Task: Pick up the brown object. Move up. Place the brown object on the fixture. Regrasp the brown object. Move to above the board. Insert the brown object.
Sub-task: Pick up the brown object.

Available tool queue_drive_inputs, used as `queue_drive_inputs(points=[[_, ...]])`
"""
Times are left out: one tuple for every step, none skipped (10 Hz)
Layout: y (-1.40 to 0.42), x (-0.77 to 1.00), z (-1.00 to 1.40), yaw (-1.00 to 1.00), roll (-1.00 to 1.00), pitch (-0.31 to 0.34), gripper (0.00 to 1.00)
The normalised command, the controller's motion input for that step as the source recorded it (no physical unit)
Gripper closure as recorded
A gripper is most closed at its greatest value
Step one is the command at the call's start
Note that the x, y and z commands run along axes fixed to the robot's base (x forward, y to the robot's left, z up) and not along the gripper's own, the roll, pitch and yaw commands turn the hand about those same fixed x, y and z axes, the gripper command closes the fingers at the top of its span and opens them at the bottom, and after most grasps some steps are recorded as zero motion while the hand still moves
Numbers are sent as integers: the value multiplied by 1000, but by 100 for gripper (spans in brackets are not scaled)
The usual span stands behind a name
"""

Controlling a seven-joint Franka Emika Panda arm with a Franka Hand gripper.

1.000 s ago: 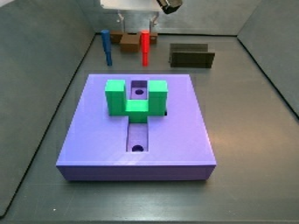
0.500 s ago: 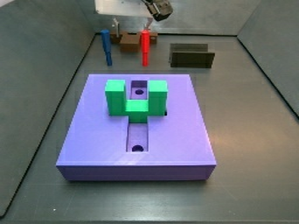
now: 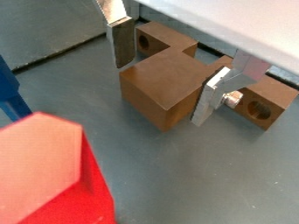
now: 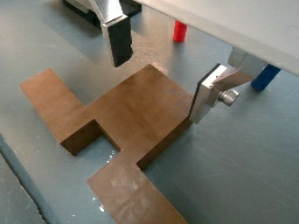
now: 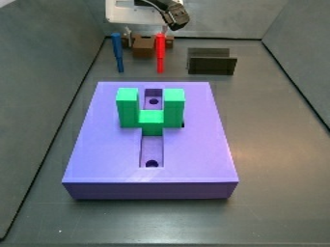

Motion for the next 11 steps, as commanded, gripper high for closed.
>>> queue_drive_inputs(points=[[9, 0, -214, 0, -213, -151, 0], [3, 0, -203, -3, -207, -144, 0], [3, 0, -189, -9, -196, -131, 0], [0, 0, -223, -46, -166, -116, 0], [0, 0, -203, -120, -157, -100, 0], [0, 0, -171, -169, -153, -99, 0], [0, 0, -106, -131, -120, -71, 0], [9, 0, -20, -51, -60, -20, 0], [11, 0, 0, -6, -17, 0, 0], [29, 0, -86, 0, 0, -6, 0], [31, 0, -120, 0, 0, -17, 0]])
